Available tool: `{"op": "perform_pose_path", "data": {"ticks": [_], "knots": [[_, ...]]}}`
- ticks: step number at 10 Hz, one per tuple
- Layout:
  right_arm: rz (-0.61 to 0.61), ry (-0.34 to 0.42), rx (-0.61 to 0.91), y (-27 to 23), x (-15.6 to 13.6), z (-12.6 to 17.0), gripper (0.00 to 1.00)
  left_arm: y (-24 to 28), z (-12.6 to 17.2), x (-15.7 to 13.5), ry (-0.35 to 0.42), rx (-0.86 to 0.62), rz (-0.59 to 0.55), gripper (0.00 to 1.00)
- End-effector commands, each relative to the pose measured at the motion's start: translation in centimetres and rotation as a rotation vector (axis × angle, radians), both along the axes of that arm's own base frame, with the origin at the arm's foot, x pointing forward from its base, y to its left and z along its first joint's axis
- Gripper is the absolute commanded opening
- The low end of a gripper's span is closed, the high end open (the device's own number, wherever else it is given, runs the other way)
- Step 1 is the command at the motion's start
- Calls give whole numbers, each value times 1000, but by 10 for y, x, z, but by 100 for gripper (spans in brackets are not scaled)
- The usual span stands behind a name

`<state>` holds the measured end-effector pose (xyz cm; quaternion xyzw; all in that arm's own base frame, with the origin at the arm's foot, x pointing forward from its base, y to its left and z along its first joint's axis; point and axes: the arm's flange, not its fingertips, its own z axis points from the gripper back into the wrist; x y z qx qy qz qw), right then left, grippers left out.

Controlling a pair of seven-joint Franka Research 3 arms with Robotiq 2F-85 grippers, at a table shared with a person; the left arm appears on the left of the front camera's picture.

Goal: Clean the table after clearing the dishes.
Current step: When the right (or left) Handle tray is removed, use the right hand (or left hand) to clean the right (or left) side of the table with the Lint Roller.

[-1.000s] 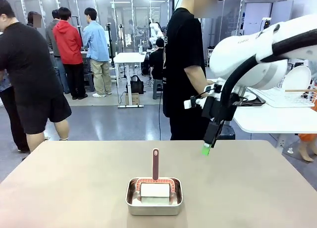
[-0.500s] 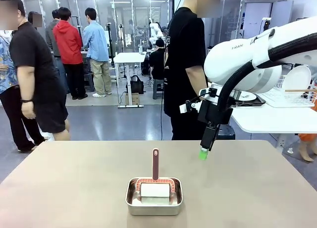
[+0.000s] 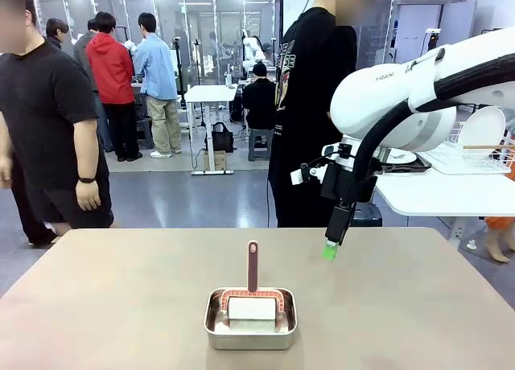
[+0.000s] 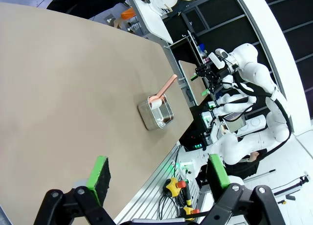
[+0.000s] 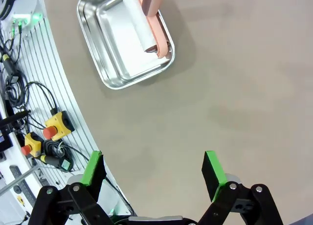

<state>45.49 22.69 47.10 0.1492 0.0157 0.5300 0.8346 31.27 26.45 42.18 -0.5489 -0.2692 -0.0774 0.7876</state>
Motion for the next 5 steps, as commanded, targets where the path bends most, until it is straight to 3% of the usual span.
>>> {"op": "perform_pose_path", "data": {"ticks": [1, 5], "knots": [[163, -21, 2, 31, 15, -9, 100, -3, 1, -4, -11, 6, 11, 100], [309, -66, -52, 93, 43, -14, 100, -3, 1, -4, -11, 6, 11, 100]]}}
